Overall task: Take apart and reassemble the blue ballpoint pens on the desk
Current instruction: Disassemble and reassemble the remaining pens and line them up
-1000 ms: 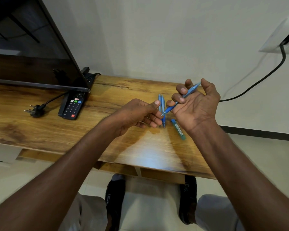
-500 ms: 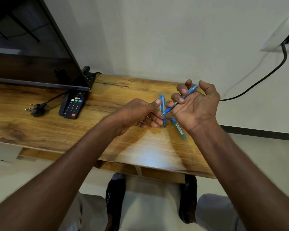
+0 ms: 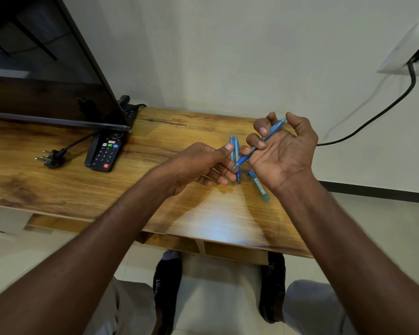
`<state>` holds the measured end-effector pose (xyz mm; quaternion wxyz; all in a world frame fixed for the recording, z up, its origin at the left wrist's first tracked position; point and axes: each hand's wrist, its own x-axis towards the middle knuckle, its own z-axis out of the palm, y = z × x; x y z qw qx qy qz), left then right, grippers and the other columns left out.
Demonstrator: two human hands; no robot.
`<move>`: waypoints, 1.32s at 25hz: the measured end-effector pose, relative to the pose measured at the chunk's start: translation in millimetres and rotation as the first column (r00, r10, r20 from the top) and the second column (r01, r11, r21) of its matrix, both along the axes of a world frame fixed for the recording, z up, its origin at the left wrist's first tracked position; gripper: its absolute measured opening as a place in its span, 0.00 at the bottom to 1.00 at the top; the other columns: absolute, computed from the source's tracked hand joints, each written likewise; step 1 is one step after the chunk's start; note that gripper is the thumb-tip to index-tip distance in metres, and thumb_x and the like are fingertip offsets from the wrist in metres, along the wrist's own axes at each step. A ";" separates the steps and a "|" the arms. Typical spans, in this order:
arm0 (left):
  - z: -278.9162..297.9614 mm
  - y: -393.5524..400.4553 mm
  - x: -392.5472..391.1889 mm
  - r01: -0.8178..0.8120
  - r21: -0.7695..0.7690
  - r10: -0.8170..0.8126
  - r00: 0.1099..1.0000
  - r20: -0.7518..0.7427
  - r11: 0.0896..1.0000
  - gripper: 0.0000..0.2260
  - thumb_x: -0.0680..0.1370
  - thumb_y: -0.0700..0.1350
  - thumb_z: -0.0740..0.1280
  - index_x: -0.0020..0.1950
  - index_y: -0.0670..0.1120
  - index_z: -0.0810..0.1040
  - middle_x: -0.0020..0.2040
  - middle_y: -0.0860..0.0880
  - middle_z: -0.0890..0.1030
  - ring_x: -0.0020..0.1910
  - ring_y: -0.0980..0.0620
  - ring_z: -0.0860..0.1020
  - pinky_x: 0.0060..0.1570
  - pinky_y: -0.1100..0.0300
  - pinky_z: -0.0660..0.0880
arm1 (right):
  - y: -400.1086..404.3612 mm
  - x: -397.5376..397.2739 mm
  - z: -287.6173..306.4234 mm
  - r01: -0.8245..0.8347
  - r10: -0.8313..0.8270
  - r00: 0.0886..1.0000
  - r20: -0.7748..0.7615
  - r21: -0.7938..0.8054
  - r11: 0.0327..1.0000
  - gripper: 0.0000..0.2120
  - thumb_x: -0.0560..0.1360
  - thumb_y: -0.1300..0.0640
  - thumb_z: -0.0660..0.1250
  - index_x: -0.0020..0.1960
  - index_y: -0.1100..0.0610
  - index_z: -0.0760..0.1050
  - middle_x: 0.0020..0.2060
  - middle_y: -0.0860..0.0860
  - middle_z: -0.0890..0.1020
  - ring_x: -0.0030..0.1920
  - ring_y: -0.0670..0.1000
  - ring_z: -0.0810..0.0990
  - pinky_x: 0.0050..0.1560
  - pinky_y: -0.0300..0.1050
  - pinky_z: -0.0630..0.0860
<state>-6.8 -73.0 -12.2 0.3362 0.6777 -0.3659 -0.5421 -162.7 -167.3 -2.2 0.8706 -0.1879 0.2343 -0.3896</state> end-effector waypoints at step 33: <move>-2.2 -1.1 -2.2 -0.005 -0.002 0.005 1.000 -0.017 1.000 0.25 0.85 0.62 0.60 0.58 0.41 0.84 0.50 0.42 0.89 0.47 0.47 0.85 0.46 0.54 0.75 | -0.5 1.7 -0.9 -0.045 0.045 0.999 0.017 0.010 0.999 0.14 0.82 0.45 0.56 0.49 0.55 0.72 0.33 0.50 0.69 0.31 0.49 0.62 0.38 0.46 0.63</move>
